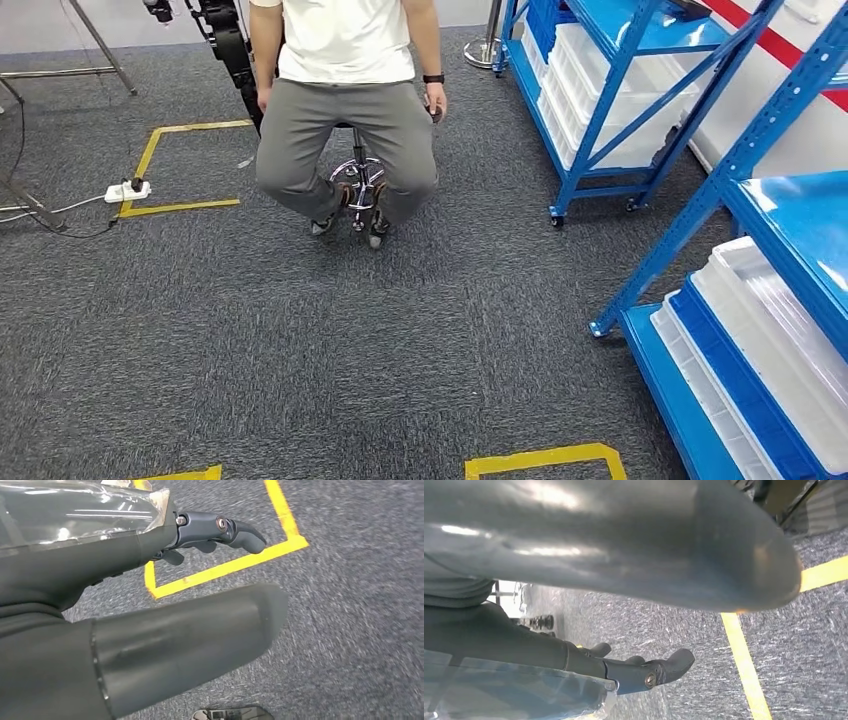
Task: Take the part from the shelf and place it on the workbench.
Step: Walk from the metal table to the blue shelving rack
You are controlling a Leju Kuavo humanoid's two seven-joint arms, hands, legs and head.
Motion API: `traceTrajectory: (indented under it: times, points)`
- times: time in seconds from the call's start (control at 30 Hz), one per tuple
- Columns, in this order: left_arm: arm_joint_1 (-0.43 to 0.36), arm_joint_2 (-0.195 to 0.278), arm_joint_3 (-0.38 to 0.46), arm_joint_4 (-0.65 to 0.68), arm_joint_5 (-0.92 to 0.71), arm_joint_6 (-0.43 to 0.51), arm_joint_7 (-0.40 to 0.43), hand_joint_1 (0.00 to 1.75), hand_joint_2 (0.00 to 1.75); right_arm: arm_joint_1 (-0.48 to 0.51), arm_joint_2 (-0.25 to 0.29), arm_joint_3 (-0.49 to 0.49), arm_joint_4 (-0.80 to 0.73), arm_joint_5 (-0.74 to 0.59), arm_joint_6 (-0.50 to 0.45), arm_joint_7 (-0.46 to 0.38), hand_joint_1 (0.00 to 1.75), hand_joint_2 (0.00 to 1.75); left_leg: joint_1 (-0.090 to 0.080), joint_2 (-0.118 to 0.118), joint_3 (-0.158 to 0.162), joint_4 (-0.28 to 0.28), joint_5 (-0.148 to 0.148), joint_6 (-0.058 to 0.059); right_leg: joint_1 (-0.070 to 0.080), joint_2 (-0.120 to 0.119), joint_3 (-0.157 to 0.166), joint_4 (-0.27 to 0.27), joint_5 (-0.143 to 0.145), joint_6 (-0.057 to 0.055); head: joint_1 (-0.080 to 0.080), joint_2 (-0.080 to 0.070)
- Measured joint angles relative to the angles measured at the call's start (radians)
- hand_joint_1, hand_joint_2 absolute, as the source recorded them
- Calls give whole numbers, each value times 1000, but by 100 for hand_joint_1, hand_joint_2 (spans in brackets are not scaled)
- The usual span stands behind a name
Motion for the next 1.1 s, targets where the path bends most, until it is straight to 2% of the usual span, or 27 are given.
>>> traceTrajectory:
  times: [0.03, 0.1, 0.13, 0.17, 0.2, 0.27, 0.3, 0.33, 0.37, 0.4, 0.43, 0.5, 0.53, 0.57, 0.63, 0.67, 0.7, 0.77, 0.83, 0.87, 0.9, 0.93, 0.97, 1.0, 1.03, 1.07, 1.1]
  points:
    - [-1, 1, 0, 0, 0, 0, -1, 0, 0, -2, 1, 0, 0, -1, 0, -2, 0, 0, -2, 9, 2, 4, -4, -7, 3, -11, 11, -24, 7, -7, -1, 0]
    - [-3, 2, 0, 0, 0, 0, -2, 0, 0, -2, 1, 0, 0, -2, 1, -4, 0, 0, 0, 27, 9, 5, -8, -19, 9, 5, 7, -26, 11, -25, -5, 0]
    - [-5, 2, 0, 0, 0, 0, -3, 0, 0, -1, 1, 0, 0, -2, 1, -4, 0, 0, 4, 24, 10, 8, -12, -25, 4, 15, 9, -27, 13, -32, -6, 0]
    - [-7, 2, 0, 0, 0, 0, -3, 0, 0, -1, 1, 0, 0, -2, 2, -4, 0, 0, 8, 5, 7, 19, -25, -32, 1, 26, 10, -27, 16, -40, -7, 0]
    - [-7, 2, 0, 0, 0, 0, -4, 0, 0, -2, 2, 0, 0, -2, 2, -4, 0, 0, 12, -25, -7, 53, -51, -37, -3, 37, 11, -28, 20, -49, -10, 0]
    - [-4, 3, 0, 0, 0, 1, -5, 0, 0, -4, 3, 0, 0, -2, 4, -4, 0, 0, 16, -86, -63, 177, -127, -41, 0, 61, 8, -28, 27, -62, -15, 0]
    - [-3, 3, 0, 0, -1, 1, -5, 0, 0, -4, 3, 0, 0, -2, 4, -4, 0, 0, 16, -98, -96, 246, -158, -41, 4, 74, 5, -28, 29, -66, -16, 0]
    - [-1, 3, 0, 0, -1, 1, -5, 0, 0, -3, 3, 0, 0, -2, 4, -4, 0, 0, 16, -102, -119, 291, -169, -40, 7, 88, 3, -28, 31, -68, -16, 0]
    - [-1, 3, 0, 0, -3, 1, -5, 0, 0, -2, 3, 0, 0, -2, 4, -3, 0, 0, 16, -104, -126, 299, -158, -38, 10, 103, 3, -27, 32, -70, -16, 0]
    - [-1, 3, 0, 0, -5, 1, -5, 0, 0, -2, 3, 0, 0, -2, 4, -3, 0, 0, 16, -107, -112, 266, -127, -34, 12, 118, 4, -27, 32, -70, -16, 0]
    - [-1, 3, 0, 0, -7, 1, -5, 0, 0, -1, 3, 0, 0, -2, 4, -3, 0, 0, 16, -120, -83, 201, -86, -29, 13, 132, 6, -27, 33, -70, -16, 0]
    - [-1, 6, 0, 0, -10, 1, -5, 0, 0, -3, 4, 0, 0, -2, 3, -3, 0, 0, 15, -169, -23, 71, -28, -18, 16, 157, 5, -25, 35, -66, -16, 0]
    - [-2, 7, 0, 0, -10, 1, -5, 0, 0, -4, 5, 0, 0, -3, 3, -3, 0, 0, 13, -185, -7, 35, -17, -14, 17, 167, 2, -25, 37, -63, -17, 0]
    - [-3, 8, 0, 0, -10, 1, -5, 0, 0, -4, 6, 0, 0, -3, 3, -3, 0, 0, 11, -190, -3, 23, -16, -11, 17, 177, -3, -26, 40, -57, -18, 0]
    - [-5, 8, 0, 0, -11, 0, -5, 0, 0, -2, 7, 0, 0, -4, 2, -3, 0, 0, 9, -165, -1, 12, -7, -2, 19, 192, -16, -28, 46, -44, -18, 0]
    - [-5, 8, 0, 0, -11, 0, -5, 0, 0, -1, 6, 0, 0, -5, 2, -3, 0, 0, 9, -153, 1, 1, 0, 4, 21, 181, -26, -20, 42, -40, -18, 0]
    - [-6, 7, 0, 0, -11, 0, -6, 0, 0, -1, 6, 0, 0, -5, 1, -3, 0, 0, 11, -138, 4, -10, 8, 10, 24, 158, -43, 5, 27, -41, -15, 0]
    - [-5, 6, 0, 0, -11, 0, -6, 0, 0, -3, 5, 0, 0, -5, 1, -3, 0, 0, 10, -105, 5, -22, 16, 16, 21, 100, -99, 117, -33, -48, -10, 0]
    - [-2, 6, 0, 0, -11, 0, -6, 0, 0, -4, 6, 0, 0, -5, 0, -3, 0, 0, 9, -71, 2, -22, 17, 17, 14, 80, -156, 241, -84, -45, -7, 0]
    - [-2, 6, 0, 0, -11, 0, -6, 0, 0, -3, 5, 0, 0, -5, 0, -3, 0, 0, 9, -57, 1, -22, 16, 16, 9, 76, -162, 259, -87, -36, -7, 0]
    - [-2, 6, 0, 0, -11, 0, -5, 0, 0, -1, 5, 0, 0, -5, 0, -3, 0, 0, 10, -43, 1, -21, 15, 13, 3, 70, -147, 240, -76, -23, -7, 0]
    - [-2, 5, 0, 0, -11, 0, -6, 0, 0, 0, 4, 0, 0, -6, 0, -3, 0, 0, 12, -30, 2, -20, 14, 9, -3, 60, -112, 182, -54, -8, -7, 0]
    - [-2, 5, 0, 0, -11, 0, -6, 0, 0, 0, 3, 0, 0, -6, 0, -3, 0, 0, 12, -19, 2, -15, 10, 2, -8, 35, -66, 104, -30, 4, -6, 0]
    - [-2, 5, 0, 0, -11, 0, -6, 0, 0, -1, 3, 0, 0, -6, 0, -3, 0, 0, 12, -8, 2, -8, 4, -7, -8, 11, -28, 39, -8, 10, -4, 0]
    - [-3, 6, 0, 0, -11, 0, -6, 0, 0, -3, 4, 0, 0, -6, 0, -3, 0, 0, 10, 1, 3, -2, -1, -15, -8, -5, -4, -4, 5, 7, -5, 0]
    - [-4, 6, 0, 0, -11, 0, -6, 0, 0, -4, 4, 0, 0, -6, 0, -3, 0, 0, 8, 10, 6, 3, -6, -23, -4, -14, 5, -22, 11, 0, -6, 0]
    - [-5, 6, 0, 0, -11, 0, -6, 0, 0, -3, 4, 0, 0, -6, 0, -3, 0, 0, 9, 19, 9, 4, -9, -29, -1, -4, 1, -20, 13, -9, -8, 0]
